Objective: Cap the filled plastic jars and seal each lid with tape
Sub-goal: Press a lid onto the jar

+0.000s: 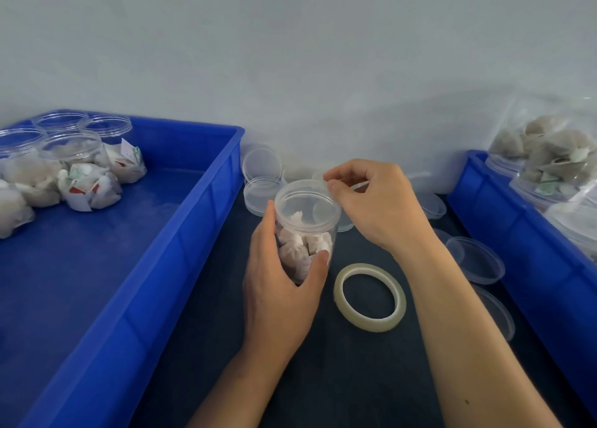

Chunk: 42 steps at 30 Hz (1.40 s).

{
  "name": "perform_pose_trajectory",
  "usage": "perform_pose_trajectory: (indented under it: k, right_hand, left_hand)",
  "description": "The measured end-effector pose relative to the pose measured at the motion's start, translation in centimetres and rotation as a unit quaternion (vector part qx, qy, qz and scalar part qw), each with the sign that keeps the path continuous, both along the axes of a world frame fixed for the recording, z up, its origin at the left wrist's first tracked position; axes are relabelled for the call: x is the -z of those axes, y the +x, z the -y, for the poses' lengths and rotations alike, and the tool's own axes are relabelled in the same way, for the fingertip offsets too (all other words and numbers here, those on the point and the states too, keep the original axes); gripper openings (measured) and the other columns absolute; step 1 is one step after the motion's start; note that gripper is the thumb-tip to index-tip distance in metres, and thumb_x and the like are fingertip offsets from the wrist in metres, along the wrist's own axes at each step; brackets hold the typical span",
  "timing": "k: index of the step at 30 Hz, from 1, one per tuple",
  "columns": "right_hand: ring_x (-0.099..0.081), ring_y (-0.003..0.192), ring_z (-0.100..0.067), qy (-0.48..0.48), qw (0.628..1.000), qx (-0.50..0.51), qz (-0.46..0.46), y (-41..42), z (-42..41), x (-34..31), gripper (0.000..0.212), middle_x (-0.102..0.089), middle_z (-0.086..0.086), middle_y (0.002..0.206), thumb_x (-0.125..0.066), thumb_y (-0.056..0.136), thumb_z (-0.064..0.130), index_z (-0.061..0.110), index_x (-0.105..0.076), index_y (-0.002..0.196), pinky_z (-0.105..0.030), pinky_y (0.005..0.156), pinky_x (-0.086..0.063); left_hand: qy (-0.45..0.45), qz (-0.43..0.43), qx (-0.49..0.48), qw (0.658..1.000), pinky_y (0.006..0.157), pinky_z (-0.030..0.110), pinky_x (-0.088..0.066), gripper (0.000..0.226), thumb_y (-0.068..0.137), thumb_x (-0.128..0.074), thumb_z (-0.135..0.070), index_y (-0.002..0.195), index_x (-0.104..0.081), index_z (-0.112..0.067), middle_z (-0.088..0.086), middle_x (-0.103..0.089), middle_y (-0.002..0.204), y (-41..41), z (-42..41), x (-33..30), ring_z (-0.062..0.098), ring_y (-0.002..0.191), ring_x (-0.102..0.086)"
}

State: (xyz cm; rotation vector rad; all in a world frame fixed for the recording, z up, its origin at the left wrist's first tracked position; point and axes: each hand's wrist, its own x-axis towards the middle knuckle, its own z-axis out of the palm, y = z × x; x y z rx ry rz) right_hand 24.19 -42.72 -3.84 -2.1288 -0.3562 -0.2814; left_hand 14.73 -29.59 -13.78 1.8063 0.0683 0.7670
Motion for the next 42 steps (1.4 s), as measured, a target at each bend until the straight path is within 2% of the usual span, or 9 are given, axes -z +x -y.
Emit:
perform_pose_trajectory:
  k: [3, 8, 16, 21, 25, 28, 32, 36, 42]
  right_hand:
    - [-0.063, 0.077, 0.010, -0.010, 1.000, -0.006, 0.007, 0.0, -0.1, 0.1, 0.013, -0.071, 0.022, 0.085, -0.068, 0.100, 0.031, 0.037, -0.078, 0.093, -0.005, 0.056, -0.044]
    - [-0.070, 0.072, -0.003, -0.001, 1.000, -0.012, -0.010, 0.2, -0.1, 0.3, 0.013, -0.075, 0.017, 0.078, -0.069, 0.099, 0.029, 0.033, -0.079, 0.091, -0.023, 0.068, -0.056]
    - [-0.071, 0.082, -0.004, -0.006, 0.999, -0.038, -0.022, 0.1, 0.3, 0.4, 0.013, -0.075, 0.018, 0.085, -0.070, 0.100, 0.025, 0.030, -0.078, 0.092, -0.026, 0.079, -0.057]
    - [-0.068, 0.077, 0.000, -0.028, 0.999, -0.042, -0.020, 0.0, 0.2, 0.2, 0.013, -0.072, 0.023, 0.082, -0.070, 0.100, 0.030, 0.032, -0.076, 0.089, -0.020, 0.072, -0.051]
    - [-0.066, 0.082, -0.006, -0.075, 0.996, -0.052, -0.016, -0.3, 0.0, -0.1, 0.014, -0.072, 0.016, 0.090, -0.067, 0.102, 0.034, 0.031, -0.070, 0.089, -0.024, 0.070, -0.051]
    - [-0.066, 0.090, -0.004, -0.109, 0.991, -0.074, -0.037, -0.4, 0.5, -0.7, 0.010, -0.070, 0.019, 0.102, -0.064, 0.103, 0.040, 0.033, -0.070, 0.099, -0.026, 0.079, -0.053]
    - [-0.066, 0.101, 0.003, -0.150, 0.979, -0.119, -0.070, -0.5, 1.8, -1.6, 0.023, -0.068, 0.028, 0.119, -0.062, 0.103, 0.048, 0.037, -0.071, 0.120, -0.024, 0.088, -0.049]
    - [-0.070, 0.099, 0.002, -0.154, 0.978, -0.122, -0.066, -0.6, 2.1, -1.6, 0.033, -0.072, 0.025, 0.113, -0.072, 0.097, 0.048, 0.036, -0.072, 0.127, -0.028, 0.093, -0.053]
    - [-0.071, 0.097, 0.002, -0.132, 0.981, -0.124, -0.069, -0.4, 2.1, -1.3, 0.037, -0.073, 0.024, 0.111, -0.074, 0.096, 0.046, 0.034, -0.072, 0.131, -0.034, 0.101, -0.055]
  left_hand:
    - [-0.009, 0.003, 0.015, 1.000, 0.106, 0.043, -0.055, 0.085, 0.092, -0.077, -0.039, 0.164, -0.032, -0.037, -0.020, -0.051, 0.153, 0.0, -0.1, -0.1, 0.006, 0.144, -0.049]
    - [-0.013, 0.003, 0.004, 1.000, 0.108, 0.039, -0.054, 0.080, 0.095, -0.064, -0.049, 0.166, -0.028, -0.039, -0.026, -0.048, 0.153, 0.1, -0.1, 0.1, -0.002, 0.143, -0.047]
    - [-0.012, 0.000, 0.011, 1.000, 0.110, 0.041, -0.053, 0.073, 0.101, -0.058, -0.049, 0.167, -0.027, -0.038, -0.020, -0.047, 0.155, 0.3, -0.3, 0.2, 0.004, 0.144, -0.048]
    - [-0.012, -0.003, 0.006, 1.000, 0.111, 0.043, -0.052, 0.068, 0.107, -0.059, -0.046, 0.167, -0.028, -0.037, -0.020, -0.047, 0.156, 0.3, -0.3, 0.4, 0.005, 0.144, -0.049]
    - [0.003, -0.012, 0.000, 1.000, 0.113, 0.043, -0.051, 0.072, 0.104, -0.057, -0.049, 0.168, -0.024, -0.038, -0.020, -0.045, 0.158, 0.3, -0.2, 0.4, 0.002, 0.145, -0.047]
    - [0.000, -0.024, -0.001, 1.000, 0.113, 0.044, -0.051, 0.073, 0.103, -0.056, -0.050, 0.168, -0.027, -0.033, -0.017, -0.046, 0.159, 0.3, -0.2, 0.4, 0.005, 0.145, -0.048]
    - [-0.011, -0.022, 0.001, 1.000, 0.110, 0.044, -0.053, 0.065, 0.105, -0.061, -0.042, 0.164, -0.036, -0.032, -0.014, -0.051, 0.154, 0.4, -0.3, 0.4, 0.010, 0.141, -0.053]
    - [-0.014, -0.019, 0.008, 1.000, 0.109, 0.046, -0.053, 0.063, 0.105, -0.062, -0.037, 0.163, -0.039, -0.031, -0.010, -0.053, 0.152, 0.3, -0.4, 0.3, 0.014, 0.140, -0.055]
    - [-0.010, -0.008, 0.010, 1.000, 0.110, 0.046, -0.052, 0.064, 0.106, -0.060, -0.038, 0.164, -0.037, -0.031, -0.011, -0.050, 0.154, 0.4, -0.4, 0.4, 0.013, 0.143, -0.052]
